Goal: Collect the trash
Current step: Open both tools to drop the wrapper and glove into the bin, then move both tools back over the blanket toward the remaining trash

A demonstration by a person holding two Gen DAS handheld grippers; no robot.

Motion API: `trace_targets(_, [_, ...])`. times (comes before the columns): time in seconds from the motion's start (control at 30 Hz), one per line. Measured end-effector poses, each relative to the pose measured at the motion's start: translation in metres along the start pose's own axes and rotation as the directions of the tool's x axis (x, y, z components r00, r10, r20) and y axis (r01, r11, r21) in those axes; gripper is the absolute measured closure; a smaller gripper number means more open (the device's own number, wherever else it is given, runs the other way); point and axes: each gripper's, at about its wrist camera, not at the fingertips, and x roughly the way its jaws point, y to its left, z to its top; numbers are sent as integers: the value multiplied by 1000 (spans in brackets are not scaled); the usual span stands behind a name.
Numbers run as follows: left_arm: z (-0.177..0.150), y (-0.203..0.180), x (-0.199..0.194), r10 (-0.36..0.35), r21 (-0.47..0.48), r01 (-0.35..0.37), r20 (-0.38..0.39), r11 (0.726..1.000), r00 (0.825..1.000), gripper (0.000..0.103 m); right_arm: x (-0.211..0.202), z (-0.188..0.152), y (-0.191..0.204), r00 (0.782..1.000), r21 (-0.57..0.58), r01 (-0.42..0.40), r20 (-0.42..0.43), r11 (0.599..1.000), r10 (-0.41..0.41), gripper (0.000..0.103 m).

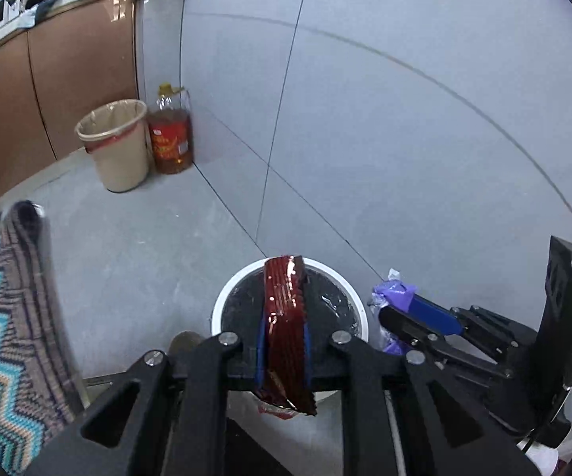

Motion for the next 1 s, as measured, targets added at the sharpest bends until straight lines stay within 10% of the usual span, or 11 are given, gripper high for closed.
trace_targets(0.53, [9,12,35,10,-81,-11,-6,997,1000,60,23,4,-23,998,7,53,-35,999,-53,63])
trace_targets(1.0, [-12,11,-72,68,-68,-61,107,996,992,60,-57,-6,22,988,-54,140,69,989,-137,55])
